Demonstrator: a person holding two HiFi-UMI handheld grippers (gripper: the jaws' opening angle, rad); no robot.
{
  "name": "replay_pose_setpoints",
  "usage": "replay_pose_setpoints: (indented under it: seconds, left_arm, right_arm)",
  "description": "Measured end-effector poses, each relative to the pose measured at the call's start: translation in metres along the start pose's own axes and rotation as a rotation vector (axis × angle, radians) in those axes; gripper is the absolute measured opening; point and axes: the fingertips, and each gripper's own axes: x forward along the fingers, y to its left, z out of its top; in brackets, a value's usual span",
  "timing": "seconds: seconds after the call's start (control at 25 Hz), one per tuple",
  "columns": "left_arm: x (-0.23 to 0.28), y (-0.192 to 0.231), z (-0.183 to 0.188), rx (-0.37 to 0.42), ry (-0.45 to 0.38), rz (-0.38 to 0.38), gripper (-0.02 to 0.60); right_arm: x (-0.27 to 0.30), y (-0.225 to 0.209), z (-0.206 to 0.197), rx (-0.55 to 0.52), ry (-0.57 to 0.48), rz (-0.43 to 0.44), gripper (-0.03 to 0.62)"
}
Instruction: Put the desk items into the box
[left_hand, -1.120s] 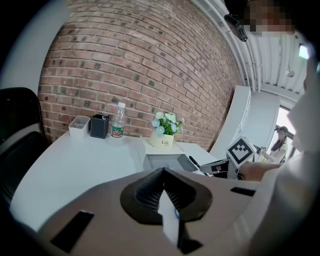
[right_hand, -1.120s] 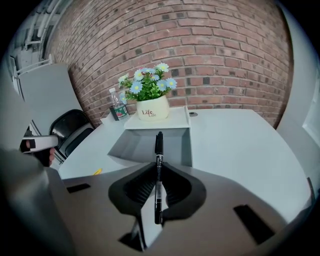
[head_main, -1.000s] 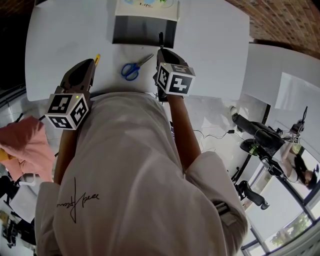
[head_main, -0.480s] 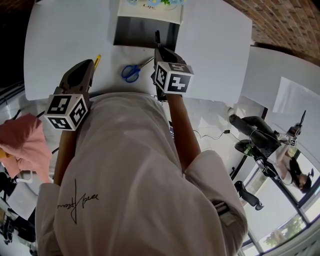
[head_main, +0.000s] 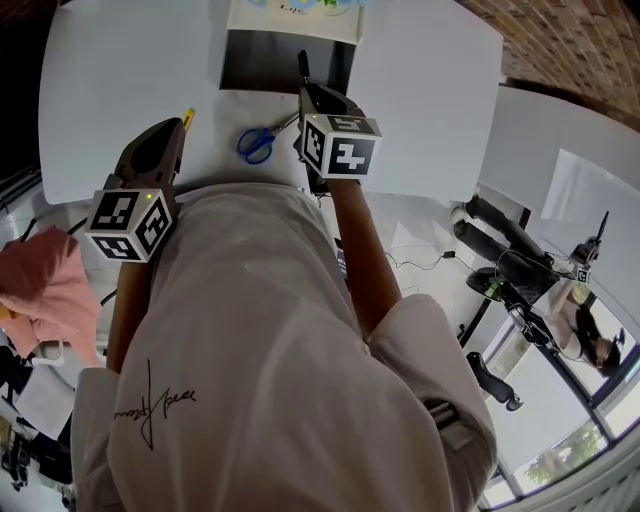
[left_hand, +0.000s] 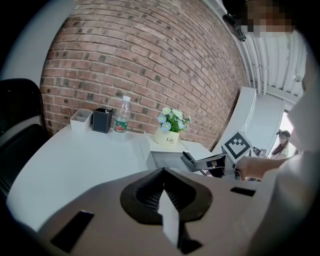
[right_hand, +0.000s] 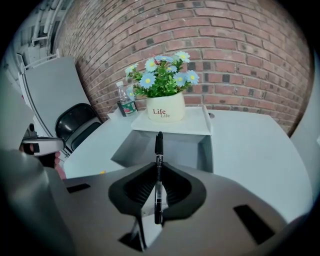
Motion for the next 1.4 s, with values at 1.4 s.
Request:
replay_pose_setpoints:
  seconds: [1.4]
  left_arm:
    - [0.005,0.026,-0.01,-0.102,0.004,0.022,0.006]
  right_arm:
    - [0.046,0.02,0.007,-0.124,0.117,0.049,0.06]
